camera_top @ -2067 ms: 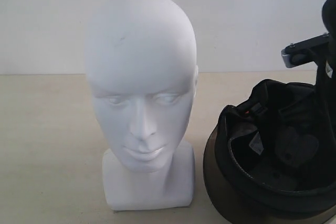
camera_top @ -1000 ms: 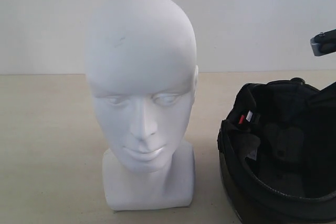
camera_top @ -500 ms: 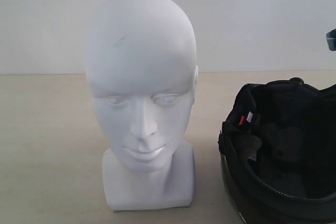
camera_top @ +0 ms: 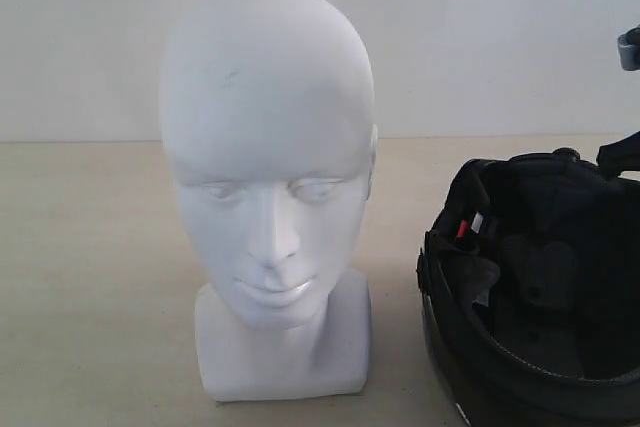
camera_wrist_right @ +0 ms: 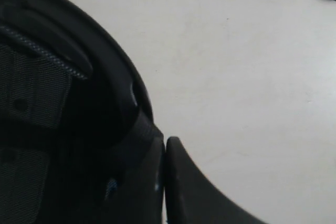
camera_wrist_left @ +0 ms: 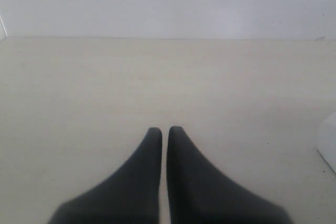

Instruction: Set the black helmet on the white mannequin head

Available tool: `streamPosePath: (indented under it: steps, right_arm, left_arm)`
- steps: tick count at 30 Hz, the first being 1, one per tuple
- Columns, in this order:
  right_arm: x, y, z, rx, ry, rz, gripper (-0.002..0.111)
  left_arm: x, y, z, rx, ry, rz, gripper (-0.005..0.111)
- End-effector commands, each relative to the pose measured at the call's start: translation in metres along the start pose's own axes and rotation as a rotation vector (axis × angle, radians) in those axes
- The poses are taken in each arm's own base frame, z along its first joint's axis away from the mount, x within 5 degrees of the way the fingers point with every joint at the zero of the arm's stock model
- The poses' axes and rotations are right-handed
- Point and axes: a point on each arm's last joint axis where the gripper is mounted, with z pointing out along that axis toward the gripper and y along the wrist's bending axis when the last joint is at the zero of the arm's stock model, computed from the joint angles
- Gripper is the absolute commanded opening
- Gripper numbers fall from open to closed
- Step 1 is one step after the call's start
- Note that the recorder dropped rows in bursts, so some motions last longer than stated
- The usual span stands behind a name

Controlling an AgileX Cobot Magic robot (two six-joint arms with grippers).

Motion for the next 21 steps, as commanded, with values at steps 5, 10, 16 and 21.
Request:
streamPosePath:
  steps: [5,10,16,21]
  right_arm:
    - [0.013,0.013,-0.036,-0.280,-0.004,0.033,0.000]
    - [0.026,0.037,-0.060,-0.453,-0.055,0.017,0.000]
    - [0.046,0.066,-0.057,-0.508,-0.068,0.015,0.000]
    - [0.057,0.075,-0.045,-0.541,-0.020,0.072,0.022]
  left_arm:
    - [-0.001,0.000,0.000,0.004,-0.004,-0.009,0.004]
    - [-0.001,0.000,0.000,0.004,-0.004,-0.009,0.004]
    - [-0.001,0.000,0.000,0.004,-0.004,-0.009,0.004]
    - [-0.001,0.000,0.000,0.004,-0.004,-0.009,0.004]
